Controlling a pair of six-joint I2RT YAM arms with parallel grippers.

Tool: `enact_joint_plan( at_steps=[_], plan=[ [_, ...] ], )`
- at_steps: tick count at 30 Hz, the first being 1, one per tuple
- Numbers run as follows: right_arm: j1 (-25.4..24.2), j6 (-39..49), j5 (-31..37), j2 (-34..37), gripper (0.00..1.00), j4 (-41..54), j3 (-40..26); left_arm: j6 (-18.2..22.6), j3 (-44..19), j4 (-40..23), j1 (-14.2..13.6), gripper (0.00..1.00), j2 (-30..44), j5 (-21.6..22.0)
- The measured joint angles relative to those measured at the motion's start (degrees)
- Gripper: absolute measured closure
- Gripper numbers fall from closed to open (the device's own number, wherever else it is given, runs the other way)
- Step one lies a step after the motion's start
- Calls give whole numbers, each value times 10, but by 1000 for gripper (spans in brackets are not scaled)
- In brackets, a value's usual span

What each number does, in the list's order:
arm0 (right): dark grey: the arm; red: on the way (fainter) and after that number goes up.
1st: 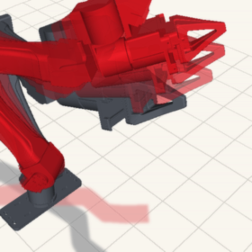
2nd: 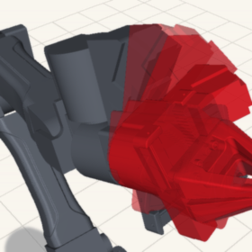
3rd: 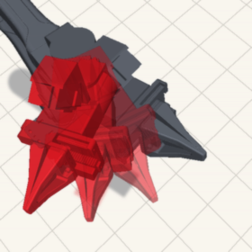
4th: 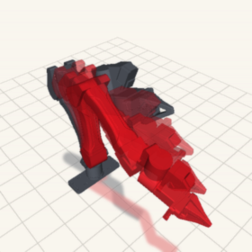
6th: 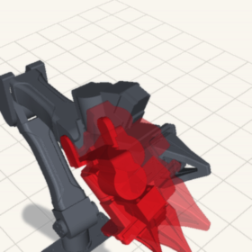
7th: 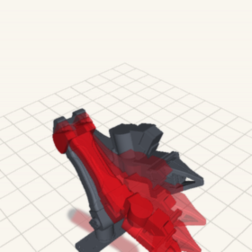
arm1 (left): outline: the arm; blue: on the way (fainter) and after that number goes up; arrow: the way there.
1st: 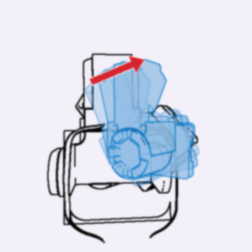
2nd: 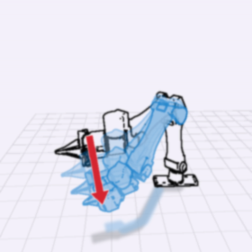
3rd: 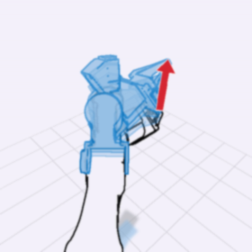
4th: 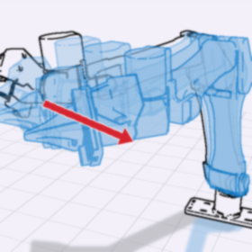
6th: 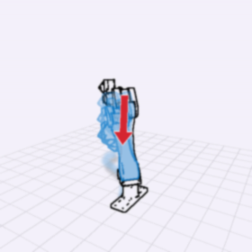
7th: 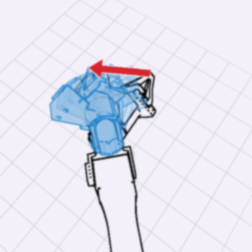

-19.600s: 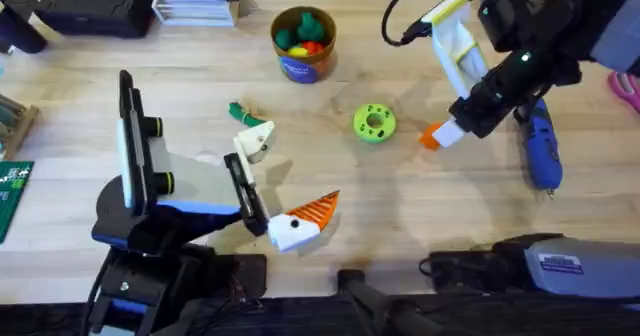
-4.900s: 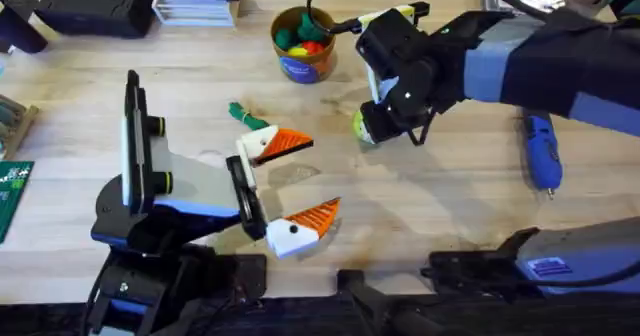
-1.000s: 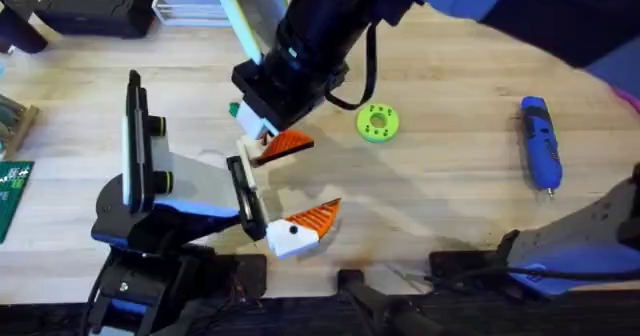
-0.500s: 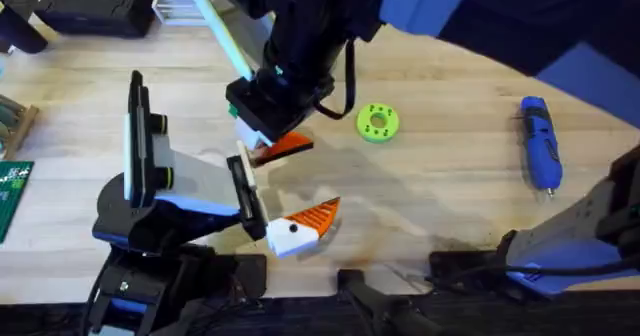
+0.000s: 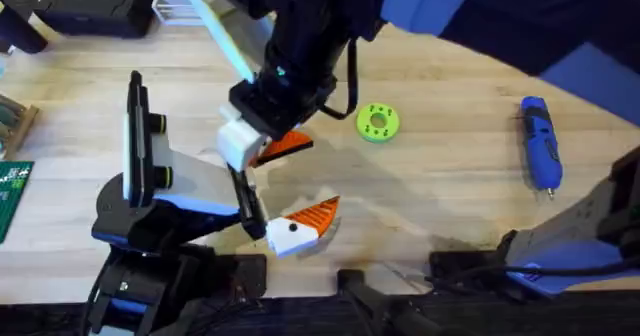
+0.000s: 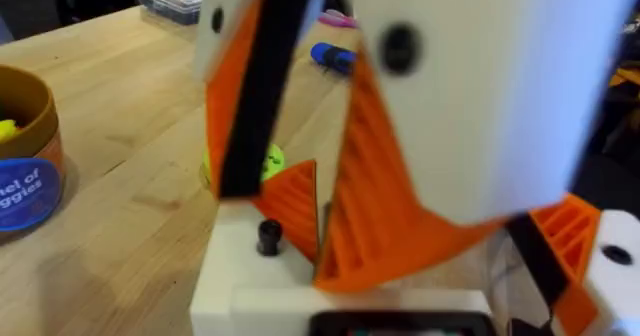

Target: Pick up the gripper from the table and insert it into the empty holder that is missing its gripper. Then pick up a screw, insert it into the mounting hole, and use the screwdriver to tighten it. Finally, clean up the table by picking up the vegetable and placing it into the bucket.

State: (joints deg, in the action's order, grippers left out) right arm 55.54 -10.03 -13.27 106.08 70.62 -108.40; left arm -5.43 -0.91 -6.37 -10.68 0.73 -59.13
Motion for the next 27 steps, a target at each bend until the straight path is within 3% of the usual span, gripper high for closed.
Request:
enact_joint_plan(
  at_steps=[2,3,10,18,21,27],
  plan=[
    [-13,2,5,0,35,6,0,2,0,0,0,16,-1,0],
    [-20,2,4,0,15,4,0,4,0,1,0,15,-1,-1],
    [-58,9,3,-9,8,20,0,9,0,0,-1,16,-1,-2],
    [-103,39,-15,-71,8,46,7,9,0,1,-1,15,-1,-2],
    [-112,46,-28,-120,8,26,45,9,0,0,-1,15,-1,-2],
    [-152,55,-72,-254,7,-17,211,10,0,0,-1,15,-1,-2]
  ],
)
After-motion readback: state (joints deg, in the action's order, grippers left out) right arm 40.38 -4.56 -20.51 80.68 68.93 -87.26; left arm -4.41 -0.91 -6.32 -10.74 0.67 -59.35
